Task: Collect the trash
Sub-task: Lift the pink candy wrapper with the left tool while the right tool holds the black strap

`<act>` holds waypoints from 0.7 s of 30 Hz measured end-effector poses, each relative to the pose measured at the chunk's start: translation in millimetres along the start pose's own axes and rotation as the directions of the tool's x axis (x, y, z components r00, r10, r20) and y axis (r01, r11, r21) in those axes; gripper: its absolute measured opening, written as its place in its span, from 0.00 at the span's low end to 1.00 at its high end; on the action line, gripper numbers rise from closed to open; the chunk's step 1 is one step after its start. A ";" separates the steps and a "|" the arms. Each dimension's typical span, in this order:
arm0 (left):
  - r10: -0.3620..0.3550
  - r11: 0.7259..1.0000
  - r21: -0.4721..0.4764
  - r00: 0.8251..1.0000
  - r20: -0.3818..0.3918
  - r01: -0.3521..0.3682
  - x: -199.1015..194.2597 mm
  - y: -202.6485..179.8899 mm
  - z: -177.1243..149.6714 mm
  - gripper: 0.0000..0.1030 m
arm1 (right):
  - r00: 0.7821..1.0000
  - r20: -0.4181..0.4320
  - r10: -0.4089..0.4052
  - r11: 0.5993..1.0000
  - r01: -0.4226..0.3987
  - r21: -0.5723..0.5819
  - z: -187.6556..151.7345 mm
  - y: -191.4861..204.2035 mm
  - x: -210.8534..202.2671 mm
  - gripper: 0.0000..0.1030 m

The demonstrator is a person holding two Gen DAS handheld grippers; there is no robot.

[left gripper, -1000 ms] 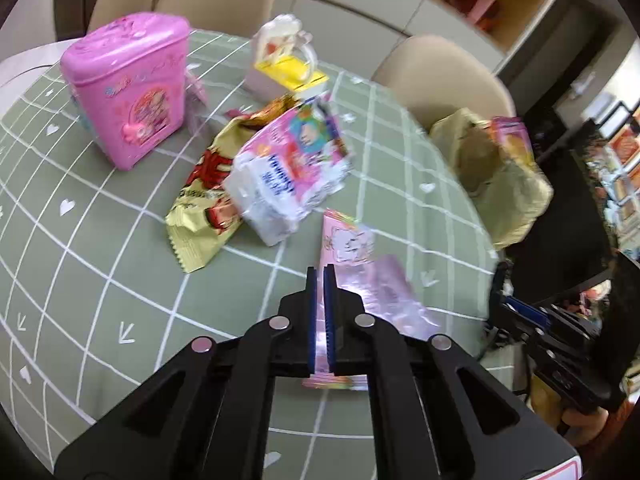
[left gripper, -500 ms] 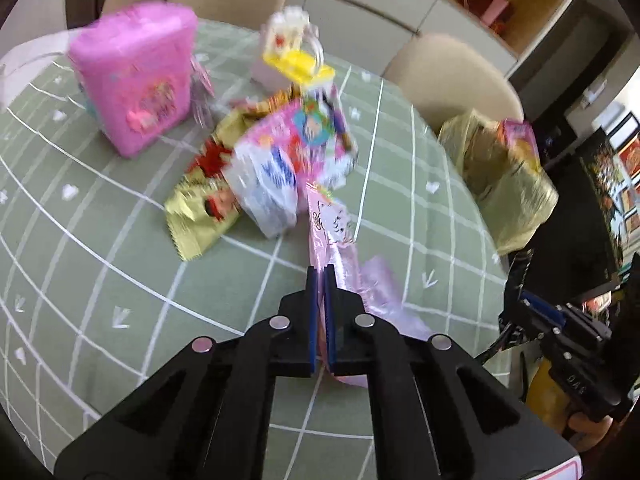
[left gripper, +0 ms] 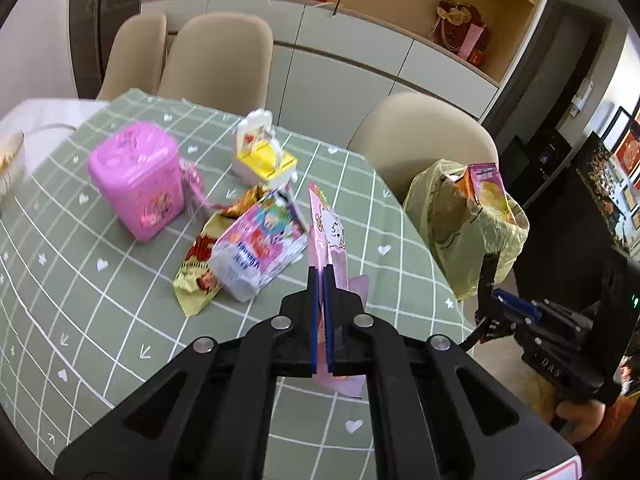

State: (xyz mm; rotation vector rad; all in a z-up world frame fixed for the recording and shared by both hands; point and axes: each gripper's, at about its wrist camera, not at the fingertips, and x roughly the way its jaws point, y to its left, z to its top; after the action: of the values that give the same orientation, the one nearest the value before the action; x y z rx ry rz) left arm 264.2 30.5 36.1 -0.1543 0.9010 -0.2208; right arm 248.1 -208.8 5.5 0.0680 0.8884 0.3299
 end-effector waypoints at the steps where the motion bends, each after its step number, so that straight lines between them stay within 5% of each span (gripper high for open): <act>1: 0.006 1.000 0.006 1.000 0.007 -0.006 -0.9 -3.5 1.3 0.02 | 1.000 0.006 0.006 1.000 -0.006 -0.005 3.1 -2.6 -1.4 0.19; 6: -0.038 0.999 -0.033 0.999 -0.023 0.037 11.6 -7.8 -2.5 0.04 | 0.998 0.005 0.057 0.998 -0.056 -0.025 15.8 -19.3 0.4 0.19; 9: -0.048 0.997 -0.066 0.997 -0.064 0.044 29.5 -1.4 -11.3 0.26 | 0.998 -0.004 0.068 0.997 -0.068 -0.026 17.4 -29.1 4.0 0.19; 15: 0.022 0.999 -0.038 0.993 -0.119 -0.027 54.2 4.0 -27.0 0.42 | 0.999 -0.010 0.046 0.999 -0.046 -0.006 15.8 -49.1 5.0 0.19; 21: 0.108 0.992 -0.042 0.982 -0.158 -0.116 86.6 8.8 -30.4 0.45 | 1.000 0.003 0.015 1.000 -0.015 0.026 10.2 -54.3 -4.3 0.19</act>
State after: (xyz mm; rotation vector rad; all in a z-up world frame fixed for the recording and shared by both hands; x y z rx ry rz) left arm 293.3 15.7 -50.1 -0.1344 1.0675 -0.1059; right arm 267.3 -260.8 4.7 0.0994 0.8902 0.3320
